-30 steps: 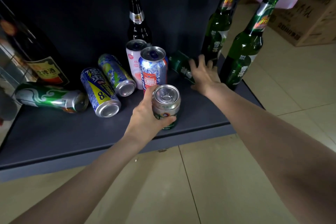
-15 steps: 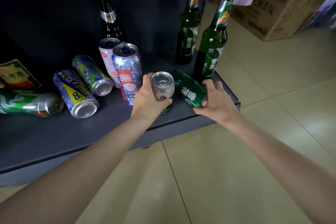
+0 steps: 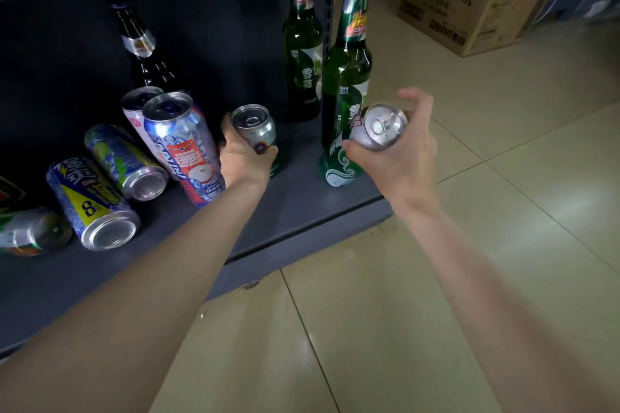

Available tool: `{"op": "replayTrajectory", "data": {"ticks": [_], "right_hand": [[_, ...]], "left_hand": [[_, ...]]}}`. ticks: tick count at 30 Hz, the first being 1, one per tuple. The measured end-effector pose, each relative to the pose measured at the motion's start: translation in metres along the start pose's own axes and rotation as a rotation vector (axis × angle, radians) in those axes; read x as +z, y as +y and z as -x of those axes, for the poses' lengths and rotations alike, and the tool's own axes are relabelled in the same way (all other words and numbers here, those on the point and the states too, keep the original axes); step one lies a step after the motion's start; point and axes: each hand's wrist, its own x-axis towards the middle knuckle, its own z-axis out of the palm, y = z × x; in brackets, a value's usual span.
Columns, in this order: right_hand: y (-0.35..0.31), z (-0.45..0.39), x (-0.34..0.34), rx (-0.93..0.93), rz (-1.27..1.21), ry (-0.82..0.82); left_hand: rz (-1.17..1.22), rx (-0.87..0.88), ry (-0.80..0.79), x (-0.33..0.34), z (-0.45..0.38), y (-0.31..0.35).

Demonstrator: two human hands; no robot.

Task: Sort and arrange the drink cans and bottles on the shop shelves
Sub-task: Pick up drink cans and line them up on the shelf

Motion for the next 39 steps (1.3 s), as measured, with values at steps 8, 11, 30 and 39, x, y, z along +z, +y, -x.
{"op": "replayTrajectory", "data": {"ticks": [8, 11, 30, 39], "right_hand": [[0.008, -0.02, -0.017, -0.037, 0.047, 0.079], [0.012, -0.032, -0.019, -0.042, 0.076, 0.088], [0.01, -0.05, -0.013, -0.07, 0.068, 0.003], [0.003, -0.056, 0.003, -0.029, 0.161, 0.004]], "left_hand": [[-0.03, 0.459, 0.187, 0.036, 0.039, 0.016], [-0.115, 0.419, 0.35, 0.035, 0.023, 0.019], [-1.038, 0.498, 0.099, 0.016, -0.04, 0.002], [-1.031, 0.474, 0.041, 0.006, -0.024, 0.0]]}}
